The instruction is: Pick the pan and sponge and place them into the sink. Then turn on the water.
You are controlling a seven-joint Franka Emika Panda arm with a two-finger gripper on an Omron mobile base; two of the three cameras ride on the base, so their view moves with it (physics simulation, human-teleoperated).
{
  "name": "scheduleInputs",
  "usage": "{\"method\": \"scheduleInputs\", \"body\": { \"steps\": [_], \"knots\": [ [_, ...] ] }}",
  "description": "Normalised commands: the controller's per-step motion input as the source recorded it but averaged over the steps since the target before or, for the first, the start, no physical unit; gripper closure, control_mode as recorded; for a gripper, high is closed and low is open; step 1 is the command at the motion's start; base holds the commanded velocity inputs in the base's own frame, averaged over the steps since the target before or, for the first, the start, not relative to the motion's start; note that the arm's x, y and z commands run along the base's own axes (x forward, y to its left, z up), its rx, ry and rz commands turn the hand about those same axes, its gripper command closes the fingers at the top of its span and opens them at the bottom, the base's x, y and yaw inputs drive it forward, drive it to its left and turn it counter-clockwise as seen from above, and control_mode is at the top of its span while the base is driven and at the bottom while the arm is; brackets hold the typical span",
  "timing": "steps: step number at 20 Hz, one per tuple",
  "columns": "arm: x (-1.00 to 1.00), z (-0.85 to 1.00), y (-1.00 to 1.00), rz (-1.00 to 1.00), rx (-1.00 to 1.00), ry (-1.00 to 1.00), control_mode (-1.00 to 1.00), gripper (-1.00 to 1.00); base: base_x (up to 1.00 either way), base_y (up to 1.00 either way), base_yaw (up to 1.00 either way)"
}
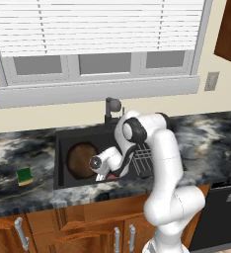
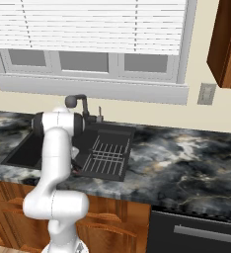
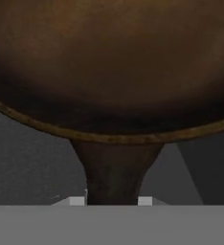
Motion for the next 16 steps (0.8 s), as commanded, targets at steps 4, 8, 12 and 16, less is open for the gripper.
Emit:
{"method": "scheduleInputs", "body": {
  "steps": [4,8,12,16],
  "knots": [
    [0.09,-0.04,0.04,-0.04,0.00,-0.10,-1.00,-1.00,0.00,0.00,0.00],
    [0.09,0.27,0.00,-0.07,0.00,-0.11,-1.00,-1.00,0.00,0.00,0.00],
    [0.07,0.61,-0.02,-0.09,0.00,-0.10,-1.00,-1.00,0.00,0.00,0.00],
    [0.09,0.64,-0.01,-0.10,0.05,-0.06,-1.00,-1.00,0.00,0.00,0.00]
  ]
}}
